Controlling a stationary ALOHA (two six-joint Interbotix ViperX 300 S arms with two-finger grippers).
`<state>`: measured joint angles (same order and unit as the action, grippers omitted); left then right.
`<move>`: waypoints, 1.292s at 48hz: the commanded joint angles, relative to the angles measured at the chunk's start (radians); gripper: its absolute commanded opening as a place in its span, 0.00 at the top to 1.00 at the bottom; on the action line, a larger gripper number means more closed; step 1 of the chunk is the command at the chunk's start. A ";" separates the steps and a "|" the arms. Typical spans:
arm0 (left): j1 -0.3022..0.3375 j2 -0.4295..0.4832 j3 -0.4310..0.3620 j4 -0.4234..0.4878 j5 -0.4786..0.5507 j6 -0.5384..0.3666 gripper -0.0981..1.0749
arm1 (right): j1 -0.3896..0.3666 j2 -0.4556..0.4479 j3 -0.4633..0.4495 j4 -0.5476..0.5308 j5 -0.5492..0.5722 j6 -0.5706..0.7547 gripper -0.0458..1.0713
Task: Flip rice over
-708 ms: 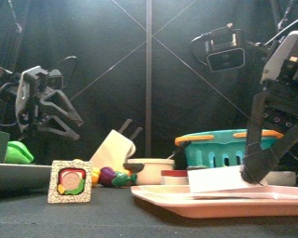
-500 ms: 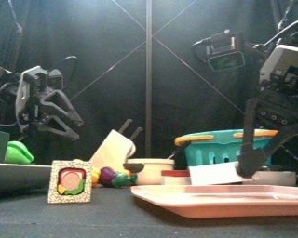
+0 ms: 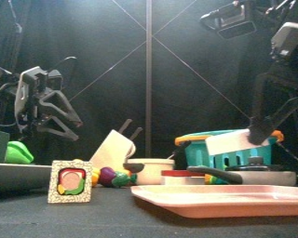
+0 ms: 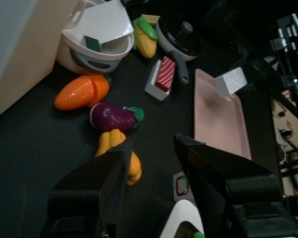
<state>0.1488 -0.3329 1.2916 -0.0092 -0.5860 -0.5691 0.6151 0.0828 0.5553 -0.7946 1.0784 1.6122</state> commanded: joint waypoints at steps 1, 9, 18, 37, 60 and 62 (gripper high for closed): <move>-0.003 -0.003 -0.008 0.000 -0.003 0.000 0.23 | 0.002 0.009 -0.075 0.086 0.087 -0.100 0.35; -0.003 -0.003 -0.008 0.000 -0.003 0.000 0.23 | 0.000 0.087 -0.187 0.103 0.247 -0.264 0.35; -0.003 -0.003 -0.005 0.000 -0.003 0.000 0.23 | -0.002 0.195 -0.324 0.060 0.422 -0.430 0.35; -0.003 -0.002 -0.002 0.000 -0.003 0.000 0.23 | 0.015 0.336 -0.474 -0.002 0.589 -0.609 0.35; -0.003 -0.002 0.000 -0.002 -0.003 -0.002 0.23 | 0.043 0.391 -0.517 0.104 0.626 -0.626 0.35; -0.003 -0.003 0.000 -0.002 -0.003 -0.002 0.23 | 0.043 0.399 -0.522 0.124 0.626 -0.635 0.35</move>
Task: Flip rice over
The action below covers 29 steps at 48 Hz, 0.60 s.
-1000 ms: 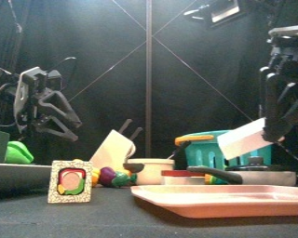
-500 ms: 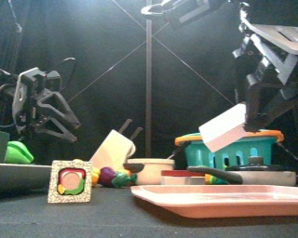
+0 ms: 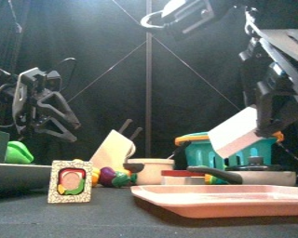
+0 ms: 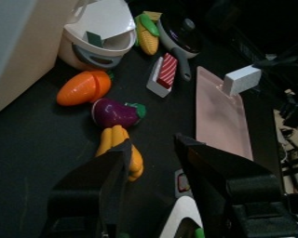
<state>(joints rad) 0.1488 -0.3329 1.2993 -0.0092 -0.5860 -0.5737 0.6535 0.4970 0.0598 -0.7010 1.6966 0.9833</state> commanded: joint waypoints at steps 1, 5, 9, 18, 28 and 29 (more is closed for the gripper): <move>-0.002 -0.003 -0.008 -0.002 -0.003 0.003 0.23 | 0.006 -0.011 -0.029 0.040 0.008 -0.012 0.35; -0.003 -0.003 -0.008 -0.003 -0.003 0.003 0.23 | 0.009 0.002 -0.051 0.051 0.018 -0.052 0.35; -0.003 -0.003 -0.008 -0.005 -0.003 0.003 0.23 | 0.008 0.005 -0.066 0.038 0.048 -0.086 0.35; -0.003 -0.003 -0.008 -0.006 -0.005 0.003 0.23 | 0.008 0.009 -0.092 0.018 0.120 -0.137 0.35; -0.003 -0.003 -0.006 -0.005 -0.003 0.003 0.23 | 0.003 0.043 -0.095 0.052 0.169 -0.209 0.35; -0.002 -0.003 -0.006 -0.005 -0.003 0.003 0.23 | 0.002 0.046 -0.097 0.055 0.170 -0.216 0.35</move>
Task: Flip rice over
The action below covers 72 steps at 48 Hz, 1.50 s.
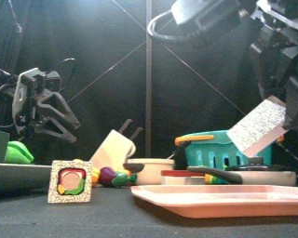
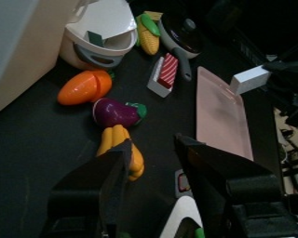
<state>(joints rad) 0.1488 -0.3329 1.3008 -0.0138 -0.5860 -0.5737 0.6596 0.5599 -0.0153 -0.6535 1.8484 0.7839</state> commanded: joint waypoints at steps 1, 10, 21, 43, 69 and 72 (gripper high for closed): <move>-0.003 -0.002 -0.008 -0.002 -0.003 0.003 0.23 | -0.005 -0.014 -0.023 0.011 0.020 -0.026 0.35; -0.003 -0.003 -0.008 0.000 -0.003 0.003 0.23 | -0.002 -0.002 -0.055 0.003 0.031 -0.064 0.35; -0.003 -0.003 -0.008 0.000 -0.003 0.003 0.23 | -0.005 0.009 -0.067 0.002 0.034 -0.069 0.35; -0.003 -0.003 -0.008 -0.002 -0.003 0.003 0.23 | -0.018 0.014 -0.049 0.084 0.021 -0.075 0.35; -0.003 -0.003 -0.008 -0.002 -0.003 0.005 0.23 | -0.031 0.012 -0.064 0.115 -0.035 -0.152 0.34; -0.003 -0.003 -0.008 -0.002 -0.003 0.005 0.23 | -0.037 0.008 -0.069 0.115 -0.032 -0.152 0.34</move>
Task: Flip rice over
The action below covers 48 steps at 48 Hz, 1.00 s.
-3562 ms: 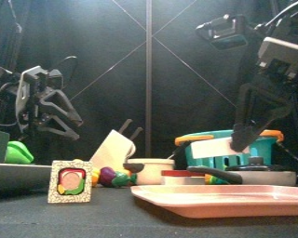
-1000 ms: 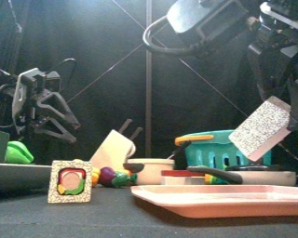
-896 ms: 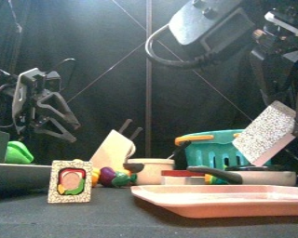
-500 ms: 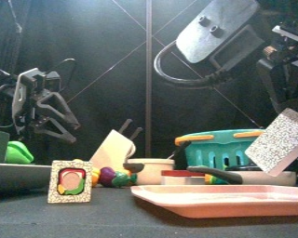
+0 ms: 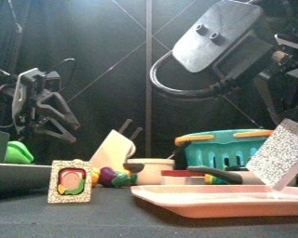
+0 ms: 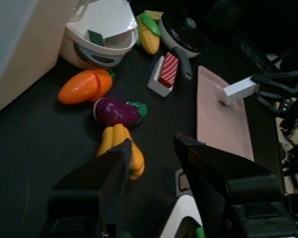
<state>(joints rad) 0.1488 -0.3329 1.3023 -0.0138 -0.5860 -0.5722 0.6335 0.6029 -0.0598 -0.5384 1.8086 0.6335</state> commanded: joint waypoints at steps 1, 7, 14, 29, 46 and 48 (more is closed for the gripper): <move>-0.003 -0.003 -0.009 0.000 -0.003 0.003 0.23 | -0.014 -0.035 -0.026 0.002 0.008 -0.003 0.34; -0.003 -0.003 -0.009 -0.002 -0.003 0.003 0.23 | -0.020 -0.040 -0.032 -0.002 0.017 -0.009 0.34; -0.003 -0.003 -0.008 0.000 -0.003 0.003 0.23 | -0.018 -0.041 -0.032 0.002 0.015 -0.008 0.34; -0.003 -0.003 -0.006 0.000 -0.003 0.003 0.23 | -0.023 -0.043 -0.060 -0.026 0.005 -0.009 0.19; -0.002 -0.002 -0.005 -0.002 -0.003 0.003 0.23 | -0.021 -0.055 -0.072 -0.044 -0.002 -0.009 0.13; -0.003 -0.003 -0.005 -0.002 -0.003 0.003 0.23 | -0.021 -0.058 -0.072 -0.049 -0.005 -0.006 0.13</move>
<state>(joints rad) 0.1488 -0.3329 1.3054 -0.0153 -0.5860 -0.5706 0.6167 0.6013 -0.1104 -0.5752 1.8070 0.6228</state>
